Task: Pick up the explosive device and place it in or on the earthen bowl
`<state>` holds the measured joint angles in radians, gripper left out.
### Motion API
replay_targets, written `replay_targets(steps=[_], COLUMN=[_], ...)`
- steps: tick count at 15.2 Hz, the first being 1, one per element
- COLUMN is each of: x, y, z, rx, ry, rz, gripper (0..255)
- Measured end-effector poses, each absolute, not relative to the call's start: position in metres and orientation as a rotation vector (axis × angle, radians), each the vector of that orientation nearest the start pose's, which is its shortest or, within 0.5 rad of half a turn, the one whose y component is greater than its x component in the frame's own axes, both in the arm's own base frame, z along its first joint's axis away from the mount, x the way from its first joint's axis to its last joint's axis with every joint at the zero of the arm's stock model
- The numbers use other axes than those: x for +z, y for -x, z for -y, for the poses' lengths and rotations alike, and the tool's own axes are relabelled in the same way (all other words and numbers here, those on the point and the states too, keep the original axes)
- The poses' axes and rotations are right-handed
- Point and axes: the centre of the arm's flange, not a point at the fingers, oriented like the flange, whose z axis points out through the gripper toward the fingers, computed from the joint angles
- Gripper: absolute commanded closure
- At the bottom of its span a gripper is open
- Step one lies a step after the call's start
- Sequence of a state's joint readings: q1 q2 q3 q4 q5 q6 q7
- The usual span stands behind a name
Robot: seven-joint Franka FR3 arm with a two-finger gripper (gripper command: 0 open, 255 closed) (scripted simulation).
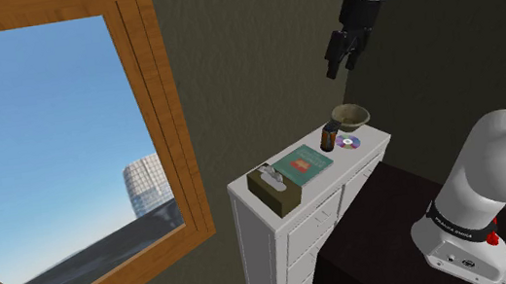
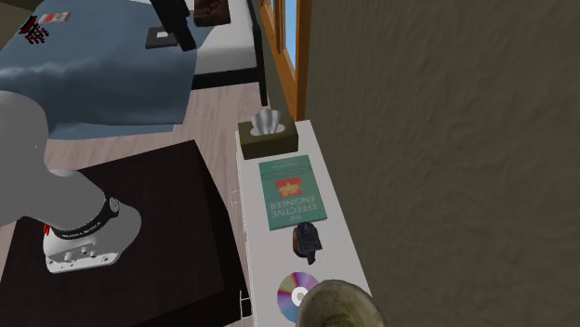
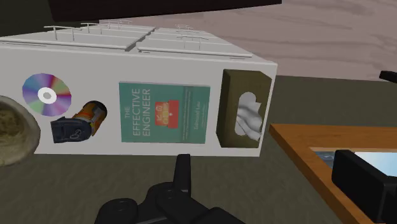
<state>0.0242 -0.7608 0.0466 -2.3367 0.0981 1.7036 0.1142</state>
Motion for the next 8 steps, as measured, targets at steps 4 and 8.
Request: replay_targets(steps=[4,8], x=[0.584,0.542], y=[-0.332,-0.346], z=[-0.026,-0.002], rx=[-0.202,-0.235], ry=[3.058,3.052], rz=[-0.159,-0.281], gripper=[0,0])
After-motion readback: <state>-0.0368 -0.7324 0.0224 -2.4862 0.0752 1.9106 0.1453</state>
